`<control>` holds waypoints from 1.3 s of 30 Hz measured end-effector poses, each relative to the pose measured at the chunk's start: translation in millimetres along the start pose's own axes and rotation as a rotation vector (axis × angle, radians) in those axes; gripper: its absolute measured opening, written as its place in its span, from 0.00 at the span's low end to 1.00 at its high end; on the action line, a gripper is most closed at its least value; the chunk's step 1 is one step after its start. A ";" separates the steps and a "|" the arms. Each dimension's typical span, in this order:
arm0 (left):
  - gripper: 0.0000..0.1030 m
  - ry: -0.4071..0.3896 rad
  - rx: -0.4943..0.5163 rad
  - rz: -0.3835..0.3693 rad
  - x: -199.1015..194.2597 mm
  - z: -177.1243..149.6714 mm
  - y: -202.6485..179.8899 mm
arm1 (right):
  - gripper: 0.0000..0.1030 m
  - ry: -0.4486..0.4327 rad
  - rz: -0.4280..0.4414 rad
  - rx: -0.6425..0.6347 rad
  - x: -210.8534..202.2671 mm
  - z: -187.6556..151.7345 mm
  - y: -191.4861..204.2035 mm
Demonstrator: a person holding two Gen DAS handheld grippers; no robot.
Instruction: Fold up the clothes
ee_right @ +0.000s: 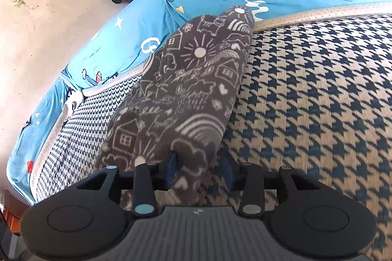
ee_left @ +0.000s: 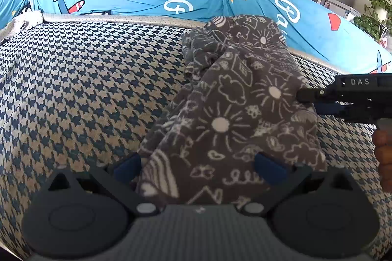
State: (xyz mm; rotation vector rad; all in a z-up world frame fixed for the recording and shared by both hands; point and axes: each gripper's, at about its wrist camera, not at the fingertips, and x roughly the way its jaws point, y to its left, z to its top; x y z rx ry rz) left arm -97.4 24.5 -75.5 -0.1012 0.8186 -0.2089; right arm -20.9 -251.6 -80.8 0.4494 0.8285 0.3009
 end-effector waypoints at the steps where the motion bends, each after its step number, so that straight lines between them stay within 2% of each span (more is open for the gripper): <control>1: 1.00 0.002 -0.002 -0.001 0.5 -0.2 0.5 | 0.43 0.001 0.009 -0.002 2.7 2.7 -1.6; 9: 1.00 0.018 0.000 0.003 3.7 -3.2 2.3 | 0.43 -0.003 0.104 0.018 2.9 25.5 -11.4; 12: 1.00 0.016 0.009 0.011 3.3 -5.5 0.8 | 0.47 -0.058 0.091 0.034 -3.7 34.0 -18.7; 16: 1.00 0.015 0.015 0.019 2.9 -5.6 -1.1 | 0.48 -0.095 0.035 0.092 2.5 41.0 -32.8; 33: 1.00 0.021 0.011 0.017 2.0 -5.4 0.6 | 0.48 -0.143 0.077 0.242 45.6 63.6 -70.3; 39: 1.00 0.024 0.013 0.018 2.5 -4.9 0.3 | 0.48 -0.153 0.110 0.251 57.9 70.7 -74.4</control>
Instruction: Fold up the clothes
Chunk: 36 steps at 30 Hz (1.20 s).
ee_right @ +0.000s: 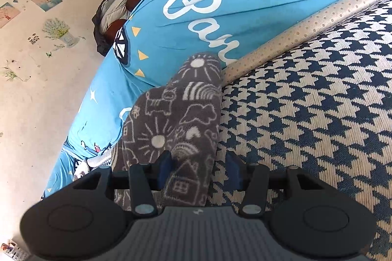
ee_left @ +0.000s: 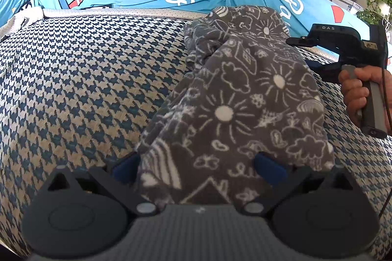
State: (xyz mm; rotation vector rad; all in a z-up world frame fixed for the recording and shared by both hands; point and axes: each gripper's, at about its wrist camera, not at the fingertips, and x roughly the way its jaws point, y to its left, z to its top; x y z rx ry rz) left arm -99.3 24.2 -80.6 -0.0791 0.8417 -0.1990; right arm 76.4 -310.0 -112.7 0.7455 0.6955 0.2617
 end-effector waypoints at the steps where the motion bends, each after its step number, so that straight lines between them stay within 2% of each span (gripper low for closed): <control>1: 1.00 0.000 0.000 0.000 0.0 0.0 0.0 | 0.48 -0.001 0.005 0.001 2.4 0.4 -0.5; 15: 1.00 0.001 0.007 0.006 -0.7 -0.2 -1.9 | 0.47 -0.008 0.078 -0.089 37.1 8.4 7.3; 20: 1.00 0.000 0.012 0.011 -0.3 -0.5 -4.1 | 0.38 -0.017 0.101 -0.087 47.7 8.9 6.9; 21: 1.00 0.000 0.013 0.012 -0.2 -0.3 -4.5 | 0.34 -0.019 0.101 -0.084 49.5 8.8 7.0; 25: 1.00 0.002 0.013 0.016 0.0 0.7 -6.2 | 0.19 -0.029 0.073 -0.077 51.5 7.4 10.4; 31: 1.00 0.009 0.007 0.001 -1.7 4.6 -4.3 | 0.14 -0.091 -0.003 -0.088 30.9 8.5 26.6; 36: 1.00 0.016 0.001 -0.065 -5.1 7.5 -4.3 | 0.14 -0.174 -0.075 -0.138 -1.2 12.6 43.6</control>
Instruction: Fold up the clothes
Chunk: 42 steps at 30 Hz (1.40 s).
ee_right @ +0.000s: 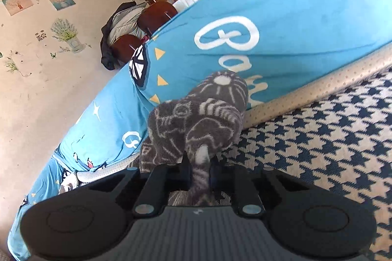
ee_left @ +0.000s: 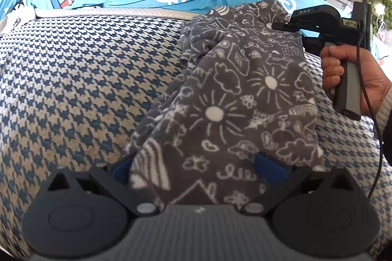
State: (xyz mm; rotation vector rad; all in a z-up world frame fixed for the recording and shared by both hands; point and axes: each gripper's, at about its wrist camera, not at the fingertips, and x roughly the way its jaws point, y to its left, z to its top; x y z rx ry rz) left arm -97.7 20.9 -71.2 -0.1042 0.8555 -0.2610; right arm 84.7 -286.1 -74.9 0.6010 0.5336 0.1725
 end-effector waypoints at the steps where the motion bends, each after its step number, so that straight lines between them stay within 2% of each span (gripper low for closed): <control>1: 1.00 0.000 0.000 -0.019 -1.0 0.6 -0.6 | 0.14 -0.019 -0.019 -0.006 -7.8 2.2 0.9; 8: 1.00 -0.026 0.029 -0.116 -10.0 4.3 -7.2 | 0.14 -0.151 -0.202 0.011 -73.5 17.6 -23.2; 14: 1.00 -0.050 0.027 -0.145 -13.9 8.9 -7.4 | 0.14 -0.262 -0.399 0.027 -141.3 25.1 -55.5; 18: 1.00 -0.053 0.009 -0.169 -13.9 11.1 -6.8 | 0.14 -0.327 -0.514 0.084 -186.1 25.2 -78.2; 23: 1.00 -0.060 0.007 -0.176 -13.6 11.8 -7.9 | 0.14 -0.372 -0.656 0.147 -232.4 18.0 -101.1; 26: 1.00 -0.061 0.001 -0.184 -13.8 11.8 -7.1 | 0.14 -0.361 -0.719 0.175 -251.5 13.1 -113.8; 29: 1.00 -0.062 -0.010 -0.194 -12.5 12.4 -5.8 | 0.15 -0.309 -0.744 0.190 -259.3 9.2 -127.1; 31: 1.00 -0.058 -0.015 -0.198 -10.9 11.9 -5.5 | 0.25 -0.284 -0.766 0.197 -263.9 5.8 -133.6; 33: 1.00 -0.049 -0.022 -0.204 -8.3 11.3 -5.3 | 0.29 -0.274 -0.776 0.202 -270.0 3.2 -137.3; 36: 1.00 -0.037 -0.031 -0.212 -4.2 11.5 -6.1 | 0.30 -0.285 -0.779 0.197 -282.3 0.0 -136.1; 39: 1.00 -0.031 -0.035 -0.214 -1.9 10.4 -7.1 | 0.30 -0.297 -0.750 0.176 -294.1 -3.5 -125.5; 42: 1.00 -0.021 -0.041 -0.210 4.6 11.5 -7.6 | 0.30 -0.272 -0.676 0.136 -297.7 -9.1 -109.4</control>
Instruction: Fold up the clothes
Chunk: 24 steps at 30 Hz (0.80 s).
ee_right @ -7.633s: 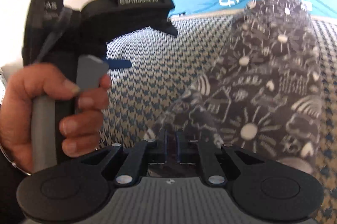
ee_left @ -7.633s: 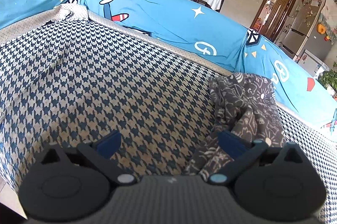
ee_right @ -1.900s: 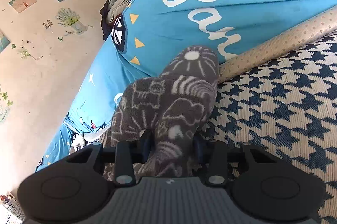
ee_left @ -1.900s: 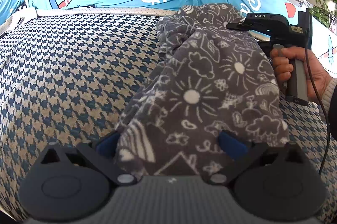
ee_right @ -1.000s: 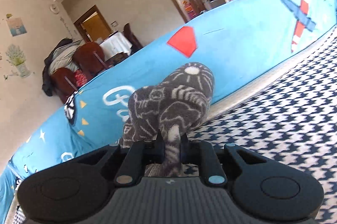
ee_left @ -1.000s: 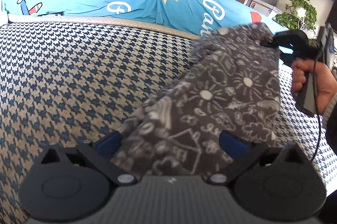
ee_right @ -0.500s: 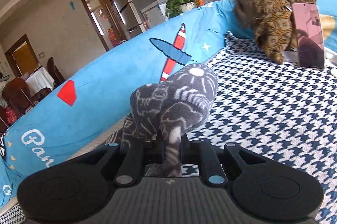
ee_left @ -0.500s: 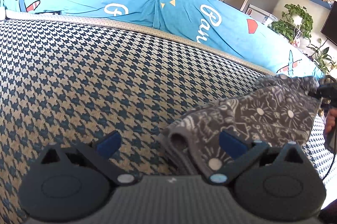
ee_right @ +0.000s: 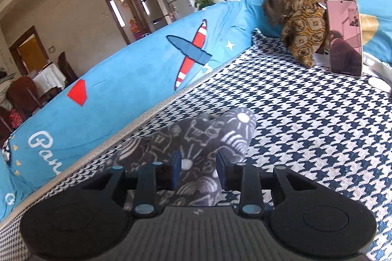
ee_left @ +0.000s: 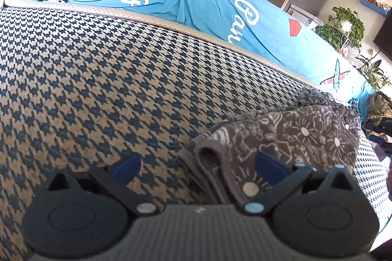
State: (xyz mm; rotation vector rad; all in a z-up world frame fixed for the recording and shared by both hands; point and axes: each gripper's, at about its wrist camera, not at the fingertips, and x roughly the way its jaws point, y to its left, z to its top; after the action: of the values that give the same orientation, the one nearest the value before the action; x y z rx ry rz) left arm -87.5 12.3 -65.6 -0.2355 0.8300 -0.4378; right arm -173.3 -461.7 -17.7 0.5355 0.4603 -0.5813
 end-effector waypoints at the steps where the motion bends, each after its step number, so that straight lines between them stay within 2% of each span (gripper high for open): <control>1: 1.00 0.002 0.000 0.006 1.9 -0.2 0.2 | 0.30 0.008 0.026 -0.017 -4.5 -3.3 4.3; 7: 1.00 0.012 -0.006 0.044 8.9 -3.0 4.4 | 0.31 0.067 0.195 -0.139 -30.1 -32.8 35.2; 14: 1.00 0.012 0.019 0.066 9.6 -5.4 5.1 | 0.31 0.163 0.308 -0.261 -46.7 -83.8 66.2; 19: 1.00 0.011 0.027 0.071 8.3 -6.5 6.1 | 0.31 0.197 0.312 -0.347 -49.3 -118.9 82.8; 24: 1.00 0.011 0.015 0.067 5.6 -5.9 8.9 | 0.31 0.219 0.267 -0.450 -44.7 -155.2 95.3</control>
State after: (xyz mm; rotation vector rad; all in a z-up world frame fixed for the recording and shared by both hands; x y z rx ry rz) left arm -86.1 17.4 -76.5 -0.1914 0.8431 -0.3829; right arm -187.0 -285.4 -80.2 0.2218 0.6924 -0.1510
